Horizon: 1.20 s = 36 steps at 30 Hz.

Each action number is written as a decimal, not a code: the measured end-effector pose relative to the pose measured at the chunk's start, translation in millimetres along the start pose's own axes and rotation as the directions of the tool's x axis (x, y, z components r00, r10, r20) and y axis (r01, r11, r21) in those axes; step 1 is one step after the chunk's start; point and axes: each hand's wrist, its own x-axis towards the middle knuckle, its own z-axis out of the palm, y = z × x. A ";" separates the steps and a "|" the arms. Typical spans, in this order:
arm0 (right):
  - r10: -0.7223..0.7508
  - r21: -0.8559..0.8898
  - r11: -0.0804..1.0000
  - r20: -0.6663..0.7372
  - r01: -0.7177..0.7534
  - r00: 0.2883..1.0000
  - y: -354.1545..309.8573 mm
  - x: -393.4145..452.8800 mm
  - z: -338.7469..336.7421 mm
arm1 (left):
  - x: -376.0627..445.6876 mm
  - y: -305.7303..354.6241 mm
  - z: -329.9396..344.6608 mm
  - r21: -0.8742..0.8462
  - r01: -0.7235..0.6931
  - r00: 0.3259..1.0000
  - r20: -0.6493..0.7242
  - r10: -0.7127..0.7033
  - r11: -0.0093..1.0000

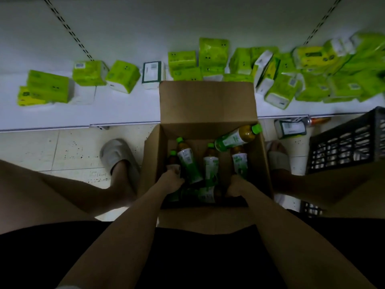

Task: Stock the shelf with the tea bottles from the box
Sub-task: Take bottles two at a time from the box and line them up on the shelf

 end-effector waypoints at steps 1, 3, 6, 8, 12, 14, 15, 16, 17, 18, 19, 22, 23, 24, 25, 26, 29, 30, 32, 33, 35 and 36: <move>0.004 0.039 0.999 -0.012 -0.004 1.000 1.2 5.8 -1.2 | -4.4 2.8 -0.6 -0.002 0.000 1.000 -0.005 0.000 1.000; -0.035 0.100 0.994 -0.090 0.044 0.995 -4.3 1.3 -8.4 | -6.5 7.1 -0.3 -0.022 0.008 1.000 -0.006 -0.009 1.000; -0.075 0.358 0.920 -0.241 0.161 0.968 -18.1 -6.6 -15.4 | -7.1 13.9 2.8 -0.035 0.008 1.000 -0.011 -0.009 0.999; -0.048 0.470 0.864 -0.276 0.178 0.960 -24.2 -9.0 -16.3 | -7.9 17.9 5.4 -0.041 0.012 1.000 -0.018 -0.013 0.999; 0.072 0.694 0.709 -0.246 0.124 0.967 -28.0 -14.6 -8.7 | -5.8 19.5 11.1 -0.069 0.035 0.998 -0.050 -0.038 0.997; 0.132 0.777 0.626 -0.192 0.068 0.972 -24.6 -13.6 -5.5 | -2.1 20.5 14.8 -0.084 0.051 0.997 -0.055 -0.056 0.995; 0.156 0.810 0.585 -0.167 0.045 0.974 -22.8 -11.6 -4.0 | 0.4 21.1 16.3 -0.103 0.063 0.996 -0.053 -0.069 0.993; 0.170 0.845 0.534 -0.149 0.036 0.974 -20.2 -7.9 -2.2 | 4.9 21.9 17.7 -0.128 0.081 0.995 -0.041 -0.087 0.988; 0.185 0.881 0.473 -0.123 0.021 0.975 -19.0 -5.9 -0.5 | 9.3 22.8 18.7 -0.155 0.095 0.994 -0.030 -0.101 0.983; 0.197 0.915 0.403 -0.093 0.005 0.976 -18.2 -3.1 2.5 | 16.1 23.3 20.1 -0.195 0.109 0.993 -0.024 -0.116 0.975; 0.208 0.939 0.343 -0.070 -0.006 0.976 -18.2 -0.4 5.5 | 22.7 23.9 21.3 -0.235 0.119 0.992 -0.018 -0.127 0.965; 0.211 0.976 0.216 -0.061 0.015 0.976 -23.5 6.1 16.1 | 46.5 28.1 29.6 -0.330 0.143 0.988 -0.012 -0.155 0.933; 0.202 0.980 0.199 -0.060 0.019 0.978 -27.0 7.1 20.5 | 53.5 31.7 33.4 -0.344 0.145 0.988 0.001 -0.155 0.928; 0.184 0.985 0.173 -0.060 0.027 0.981 -29.7 10.0 25.7 | 60.2 35.7 36.9 -0.357 0.147 0.988 0.008 -0.154 0.922; 0.171 0.990 0.138 -0.049 0.026 0.984 -31.6 12.2 31.5 | 66.0 40.2 40.0 -0.381 0.139 0.989 0.001 -0.150 0.914; 0.172 0.993 0.120 -0.029 0.009 0.985 -33.1 12.7 37.5 | 72.7 43.1 43.5 -0.420 0.137 0.988 -0.012 -0.156 0.897; 0.180 0.978 0.207 -0.071 0.032 0.981 -32.6 19.7 55.1 | 88.2 47.9 48.7 -0.523 0.150 0.973 -0.071 -0.219 0.839; 0.182 0.972 0.230 -0.096 0.052 0.979 -32.4 22.9 58.3 | 93.0 48.5 50.3 -0.533 0.150 0.968 -0.091 -0.233 0.833; 0.183 0.968 0.250 -0.078 0.030 0.980 -35.4 25.9 57.9 | 100.4 50.4 52.9 -0.509 0.171 0.957 -0.117 -0.265 0.844; 0.182 0.971 0.240 -0.039 -0.006 0.982 -36.1 26.9 56.8 | 103.4 50.6 54.0 -0.480 0.194 0.950 -0.126 -0.286 0.856; 0.188 0.979 0.203 -0.020 -0.018 0.982 -33.6 30.1 57.2 | 105.1 49.5 56.2 -0.372 0.225 0.944 -0.147 -0.297 0.901; 0.195 0.982 0.188 -0.042 0.005 0.980 -32.4 28.8 56.7 | 104.6 48.6 57.1 -0.323 0.243 0.939 -0.160 -0.305 0.915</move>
